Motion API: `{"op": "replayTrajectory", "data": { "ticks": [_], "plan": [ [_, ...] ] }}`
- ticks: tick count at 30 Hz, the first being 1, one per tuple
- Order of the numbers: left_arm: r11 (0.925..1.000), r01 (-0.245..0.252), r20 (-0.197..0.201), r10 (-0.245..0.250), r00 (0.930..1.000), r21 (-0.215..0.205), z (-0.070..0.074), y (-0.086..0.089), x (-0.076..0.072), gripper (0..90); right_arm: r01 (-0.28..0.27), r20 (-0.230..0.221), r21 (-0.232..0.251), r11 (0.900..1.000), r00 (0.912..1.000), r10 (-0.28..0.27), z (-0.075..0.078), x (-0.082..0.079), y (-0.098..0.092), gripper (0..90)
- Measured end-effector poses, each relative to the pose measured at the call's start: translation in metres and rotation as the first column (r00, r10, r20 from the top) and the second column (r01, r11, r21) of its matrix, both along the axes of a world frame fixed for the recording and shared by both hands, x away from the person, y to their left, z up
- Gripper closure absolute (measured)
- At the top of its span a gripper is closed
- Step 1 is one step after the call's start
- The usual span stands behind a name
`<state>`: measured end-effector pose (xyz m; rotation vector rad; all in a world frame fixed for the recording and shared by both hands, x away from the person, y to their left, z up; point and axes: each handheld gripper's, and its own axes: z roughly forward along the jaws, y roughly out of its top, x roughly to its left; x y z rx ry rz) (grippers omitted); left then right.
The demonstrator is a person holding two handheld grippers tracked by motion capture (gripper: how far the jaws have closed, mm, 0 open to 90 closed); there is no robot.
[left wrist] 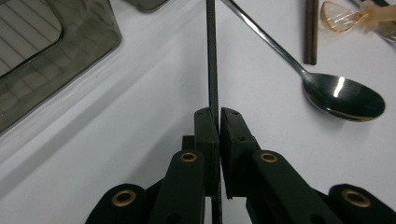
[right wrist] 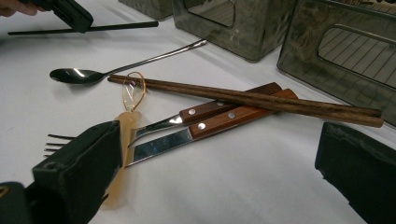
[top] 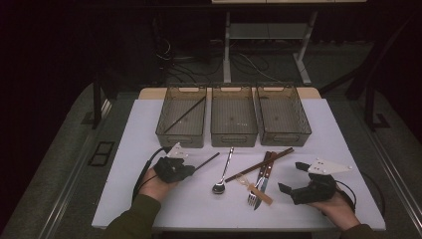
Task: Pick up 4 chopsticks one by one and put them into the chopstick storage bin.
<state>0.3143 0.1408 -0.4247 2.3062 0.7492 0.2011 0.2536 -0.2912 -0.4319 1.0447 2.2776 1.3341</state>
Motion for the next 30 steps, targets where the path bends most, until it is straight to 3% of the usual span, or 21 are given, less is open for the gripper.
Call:
{"op": "replayTrajectory", "data": {
  "ticks": [12, 16, 24, 30],
  "plan": [
    [0.9956, 0.000, 0.035, 0.004, 0.9994, -0.094, 0.014, 0.009, 0.002, 86.1, -0.008, -0.003, -0.007, 1.000, 1.0000, 0.008, -0.001, 0.001, 0.003, 1.0],
    [0.9888, -0.012, 0.039, 0.018, 0.9991, -0.148, 0.019, 0.013, 0.004, 86.0, -0.009, -0.004, -0.008, 1.000, 1.0000, 0.009, -0.001, 0.001, 0.003, 1.0],
    [0.9760, -0.036, 0.058, 0.049, 0.9971, -0.215, 0.027, 0.019, 0.012, 86.0, -0.006, -0.009, -0.008, 1.000, 0.9999, 0.006, -0.002, 0.001, 0.002, 1.0],
    [0.9697, -0.036, 0.079, 0.057, 0.9953, -0.242, 0.031, 0.019, 0.019, 86.0, -0.001, -0.006, -0.010, 1.000, 1.0000, 0.000, -0.002, 0.002, 0.002, 1.0]
  ]
}}
